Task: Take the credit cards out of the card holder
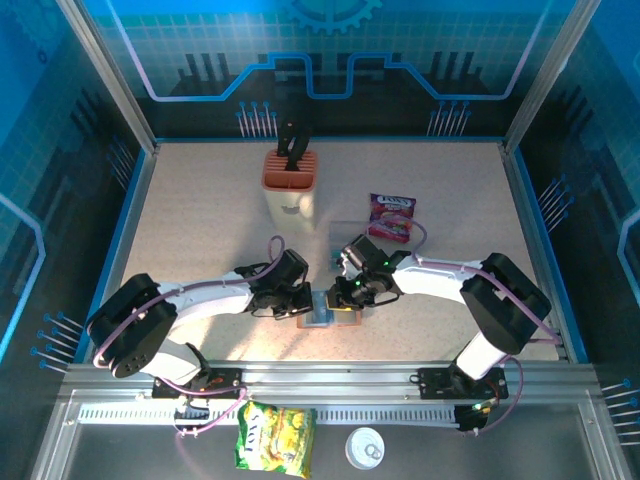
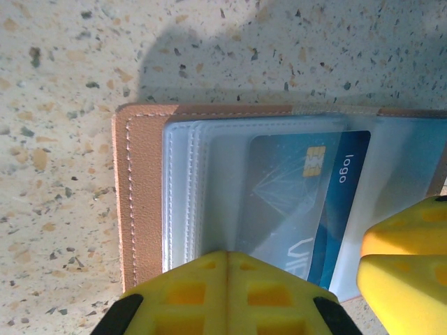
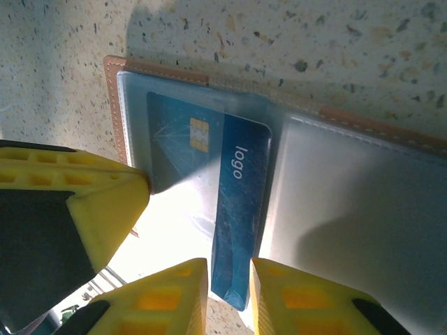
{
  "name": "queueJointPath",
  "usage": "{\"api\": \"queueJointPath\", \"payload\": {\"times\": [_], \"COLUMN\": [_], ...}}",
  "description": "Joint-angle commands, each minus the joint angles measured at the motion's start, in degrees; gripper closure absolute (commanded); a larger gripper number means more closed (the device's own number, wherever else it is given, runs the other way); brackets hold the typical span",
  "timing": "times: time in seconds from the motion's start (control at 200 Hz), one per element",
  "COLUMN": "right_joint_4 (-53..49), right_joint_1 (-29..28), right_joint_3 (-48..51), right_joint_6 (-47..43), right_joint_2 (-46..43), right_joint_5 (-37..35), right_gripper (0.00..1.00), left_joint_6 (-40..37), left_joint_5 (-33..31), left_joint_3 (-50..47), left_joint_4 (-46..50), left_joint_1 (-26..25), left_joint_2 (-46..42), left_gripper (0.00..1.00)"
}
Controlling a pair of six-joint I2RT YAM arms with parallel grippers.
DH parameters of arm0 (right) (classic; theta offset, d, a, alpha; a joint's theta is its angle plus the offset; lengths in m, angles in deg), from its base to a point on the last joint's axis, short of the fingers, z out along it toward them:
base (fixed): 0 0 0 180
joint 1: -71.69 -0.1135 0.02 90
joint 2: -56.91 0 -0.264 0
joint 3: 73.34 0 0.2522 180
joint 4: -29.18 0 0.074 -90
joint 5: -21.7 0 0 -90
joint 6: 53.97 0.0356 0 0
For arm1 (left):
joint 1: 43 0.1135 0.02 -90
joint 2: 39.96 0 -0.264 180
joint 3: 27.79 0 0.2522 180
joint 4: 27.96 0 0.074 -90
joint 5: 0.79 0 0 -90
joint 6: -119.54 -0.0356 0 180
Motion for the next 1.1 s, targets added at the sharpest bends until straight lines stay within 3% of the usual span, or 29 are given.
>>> {"api": "queueJointPath", "payload": {"times": [0.0, 1.091], "right_joint_4": [1.82, 4.07], "right_joint_1": [0.70, 1.80], "right_joint_3": [0.87, 3.04], "right_joint_6": [0.76, 1.41], "right_joint_2": [1.52, -0.49], "right_joint_5": [1.56, 2.43], "right_gripper": [0.78, 0.78], "left_joint_6": [-1.28, -1.19], "left_joint_5": [0.38, 0.05], "left_joint_3": [-0.18, 0.10], "left_joint_4": [1.67, 2.12], "left_joint_1": [-0.22, -0.30], "left_joint_2": [1.21, 1.65], "left_gripper": [0.96, 0.96]}}
